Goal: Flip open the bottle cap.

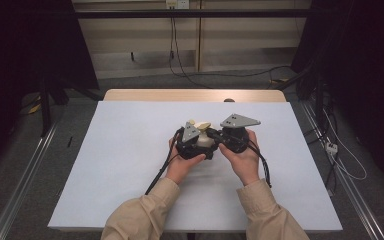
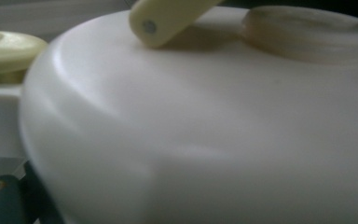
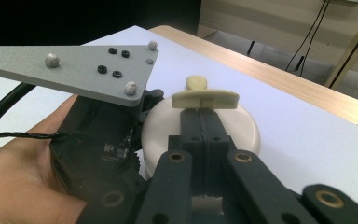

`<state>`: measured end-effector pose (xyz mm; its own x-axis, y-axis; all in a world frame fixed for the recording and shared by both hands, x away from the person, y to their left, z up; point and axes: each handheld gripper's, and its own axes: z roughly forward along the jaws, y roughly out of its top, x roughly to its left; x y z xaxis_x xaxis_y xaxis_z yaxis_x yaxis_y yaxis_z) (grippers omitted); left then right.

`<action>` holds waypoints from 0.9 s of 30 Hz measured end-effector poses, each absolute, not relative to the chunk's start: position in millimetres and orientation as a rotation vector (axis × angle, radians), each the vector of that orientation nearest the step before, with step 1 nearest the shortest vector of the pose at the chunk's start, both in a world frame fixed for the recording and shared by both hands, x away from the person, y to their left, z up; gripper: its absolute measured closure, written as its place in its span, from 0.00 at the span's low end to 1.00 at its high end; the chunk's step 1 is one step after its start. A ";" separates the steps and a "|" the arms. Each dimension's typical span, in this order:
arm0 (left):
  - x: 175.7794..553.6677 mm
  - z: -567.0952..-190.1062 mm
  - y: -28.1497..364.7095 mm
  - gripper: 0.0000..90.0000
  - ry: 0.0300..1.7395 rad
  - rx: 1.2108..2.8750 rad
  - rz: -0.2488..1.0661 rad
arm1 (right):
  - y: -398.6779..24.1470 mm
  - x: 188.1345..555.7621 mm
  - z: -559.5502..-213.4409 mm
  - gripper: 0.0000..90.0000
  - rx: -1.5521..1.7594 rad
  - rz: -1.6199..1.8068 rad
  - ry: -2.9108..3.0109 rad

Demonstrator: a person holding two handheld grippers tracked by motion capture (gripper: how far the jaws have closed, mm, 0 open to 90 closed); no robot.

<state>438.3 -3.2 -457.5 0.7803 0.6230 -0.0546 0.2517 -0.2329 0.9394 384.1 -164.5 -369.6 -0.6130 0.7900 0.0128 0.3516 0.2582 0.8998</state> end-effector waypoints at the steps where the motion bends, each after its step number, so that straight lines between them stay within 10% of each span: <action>1: 438.3 -457.5 -3.2 0.05 0.675 1.815 0.400 | -164.1 384.4 -369.5 1.00 1.034 1.319 2.090; 27: 438.3 -457.2 -3.1 0.05 0.674 1.823 0.405 | -160.9 390.7 -366.9 1.00 1.021 1.327 2.079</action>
